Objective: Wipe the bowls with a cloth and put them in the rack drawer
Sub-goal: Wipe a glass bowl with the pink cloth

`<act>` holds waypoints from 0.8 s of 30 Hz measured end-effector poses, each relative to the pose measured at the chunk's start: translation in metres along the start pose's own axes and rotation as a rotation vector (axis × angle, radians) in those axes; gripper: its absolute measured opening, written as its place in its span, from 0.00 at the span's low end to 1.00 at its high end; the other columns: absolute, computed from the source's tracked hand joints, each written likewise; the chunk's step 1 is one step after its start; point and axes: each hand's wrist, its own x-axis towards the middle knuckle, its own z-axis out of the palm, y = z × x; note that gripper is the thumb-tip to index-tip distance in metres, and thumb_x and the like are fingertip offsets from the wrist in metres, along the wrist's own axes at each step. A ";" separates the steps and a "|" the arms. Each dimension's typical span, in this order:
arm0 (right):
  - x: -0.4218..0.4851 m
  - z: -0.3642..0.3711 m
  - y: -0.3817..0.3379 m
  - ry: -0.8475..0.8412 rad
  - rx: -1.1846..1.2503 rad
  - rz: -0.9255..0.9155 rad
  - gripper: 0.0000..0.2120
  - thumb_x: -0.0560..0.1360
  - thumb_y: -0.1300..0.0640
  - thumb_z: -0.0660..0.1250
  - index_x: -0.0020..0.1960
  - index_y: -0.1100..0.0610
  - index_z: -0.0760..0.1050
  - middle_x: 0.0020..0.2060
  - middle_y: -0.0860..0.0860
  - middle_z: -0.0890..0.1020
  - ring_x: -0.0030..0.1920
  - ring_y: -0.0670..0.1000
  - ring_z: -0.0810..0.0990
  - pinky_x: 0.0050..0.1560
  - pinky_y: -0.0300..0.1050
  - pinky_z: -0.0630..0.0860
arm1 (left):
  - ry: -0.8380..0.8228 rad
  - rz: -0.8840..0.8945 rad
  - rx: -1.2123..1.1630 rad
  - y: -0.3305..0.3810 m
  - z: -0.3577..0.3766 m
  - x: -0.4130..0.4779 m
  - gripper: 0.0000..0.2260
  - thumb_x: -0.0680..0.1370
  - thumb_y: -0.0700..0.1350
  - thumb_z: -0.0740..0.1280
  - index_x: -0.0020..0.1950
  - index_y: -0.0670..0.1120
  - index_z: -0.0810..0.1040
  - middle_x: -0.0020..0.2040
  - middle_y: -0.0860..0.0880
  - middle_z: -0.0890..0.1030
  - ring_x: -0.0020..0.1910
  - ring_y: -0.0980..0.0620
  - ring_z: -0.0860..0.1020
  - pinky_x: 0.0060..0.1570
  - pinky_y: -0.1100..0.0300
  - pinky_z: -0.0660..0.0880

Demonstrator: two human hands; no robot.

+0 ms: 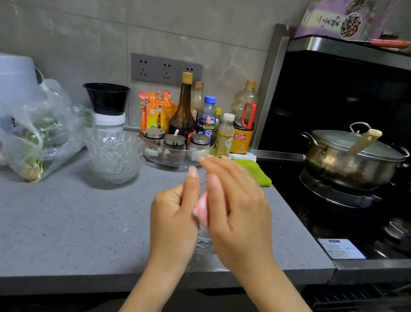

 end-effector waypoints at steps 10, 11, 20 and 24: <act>0.015 -0.016 0.005 -0.125 0.573 0.559 0.32 0.82 0.55 0.56 0.18 0.54 0.61 0.19 0.52 0.61 0.21 0.51 0.60 0.26 0.46 0.56 | 0.017 -0.104 -0.197 -0.005 -0.019 0.009 0.36 0.72 0.63 0.67 0.32 0.30 0.60 0.29 0.32 0.68 0.34 0.43 0.67 0.39 0.50 0.64; 0.015 -0.017 0.005 -0.141 0.569 0.588 0.32 0.81 0.55 0.56 0.17 0.52 0.60 0.20 0.54 0.61 0.21 0.52 0.59 0.26 0.49 0.55 | -0.009 -0.124 -0.208 -0.006 -0.020 0.010 0.36 0.70 0.64 0.67 0.32 0.29 0.61 0.32 0.34 0.70 0.35 0.43 0.68 0.40 0.50 0.65; 0.018 -0.023 -0.002 -0.246 0.456 0.425 0.29 0.79 0.59 0.57 0.19 0.54 0.61 0.15 0.46 0.62 0.17 0.44 0.61 0.25 0.35 0.59 | -0.207 0.111 0.229 0.014 -0.024 0.014 0.27 0.77 0.61 0.58 0.25 0.45 0.75 0.20 0.49 0.70 0.23 0.55 0.69 0.28 0.63 0.68; 0.010 -0.011 -0.004 -0.143 0.420 0.320 0.28 0.79 0.53 0.54 0.19 0.50 0.63 0.16 0.43 0.68 0.21 0.44 0.68 0.31 0.43 0.62 | -0.142 0.229 0.299 0.015 -0.022 0.013 0.29 0.76 0.62 0.61 0.22 0.44 0.61 0.19 0.49 0.60 0.21 0.54 0.60 0.25 0.52 0.61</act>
